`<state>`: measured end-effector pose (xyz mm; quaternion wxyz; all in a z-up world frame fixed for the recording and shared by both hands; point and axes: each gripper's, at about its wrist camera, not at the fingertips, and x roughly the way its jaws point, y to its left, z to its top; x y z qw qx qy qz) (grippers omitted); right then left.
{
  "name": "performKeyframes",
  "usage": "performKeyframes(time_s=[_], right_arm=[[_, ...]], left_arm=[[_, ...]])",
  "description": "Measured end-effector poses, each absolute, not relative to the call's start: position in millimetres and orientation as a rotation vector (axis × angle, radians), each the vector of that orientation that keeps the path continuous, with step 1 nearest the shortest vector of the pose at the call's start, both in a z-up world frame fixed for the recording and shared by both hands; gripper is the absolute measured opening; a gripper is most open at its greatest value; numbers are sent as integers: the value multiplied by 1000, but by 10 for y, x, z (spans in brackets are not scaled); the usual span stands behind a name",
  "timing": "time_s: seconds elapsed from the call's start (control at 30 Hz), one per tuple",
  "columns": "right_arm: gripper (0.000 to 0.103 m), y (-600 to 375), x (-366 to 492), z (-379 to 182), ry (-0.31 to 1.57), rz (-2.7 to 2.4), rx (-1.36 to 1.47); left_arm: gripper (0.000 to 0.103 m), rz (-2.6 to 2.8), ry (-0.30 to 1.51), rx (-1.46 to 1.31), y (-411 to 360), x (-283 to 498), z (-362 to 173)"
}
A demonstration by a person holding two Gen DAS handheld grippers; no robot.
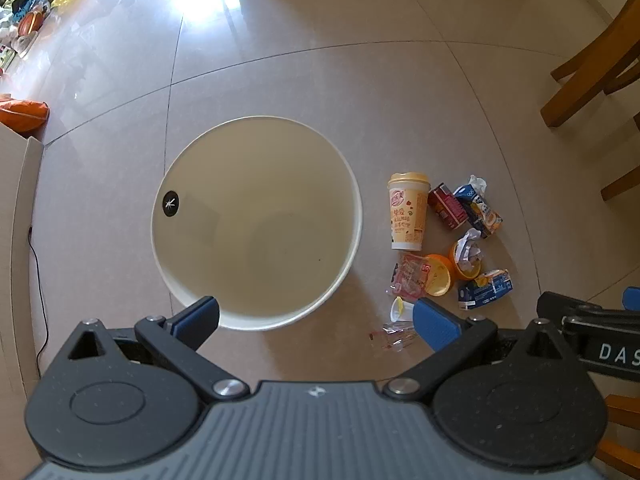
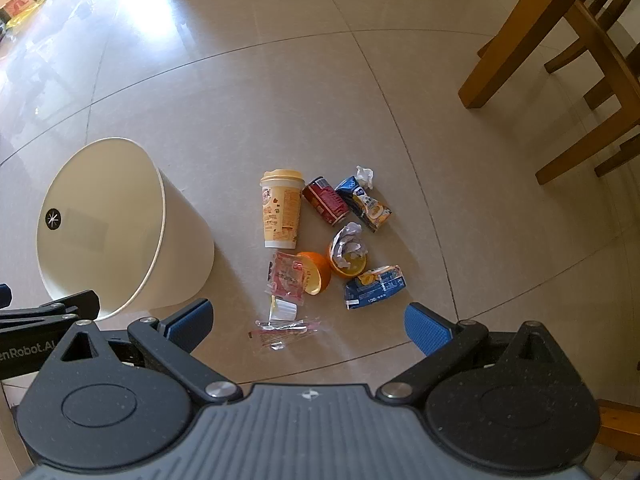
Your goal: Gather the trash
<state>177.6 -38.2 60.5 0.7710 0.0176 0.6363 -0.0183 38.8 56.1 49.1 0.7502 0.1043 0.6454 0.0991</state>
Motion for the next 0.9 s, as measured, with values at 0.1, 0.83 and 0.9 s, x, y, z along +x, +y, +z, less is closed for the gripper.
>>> performKeyframes(time_s=[0.1,0.83,0.9], right_arm=[[103,-379,1769,601,1378,-40,38],[103,-374,1758,578,1366,-44,45],[103,-370,1763,568,1365,-46,51]], left_arm=[[102,215,1410,232,553,396,493],[102,196,1385,237,539,396,494],[102,196,1378,236,548,392,496]])
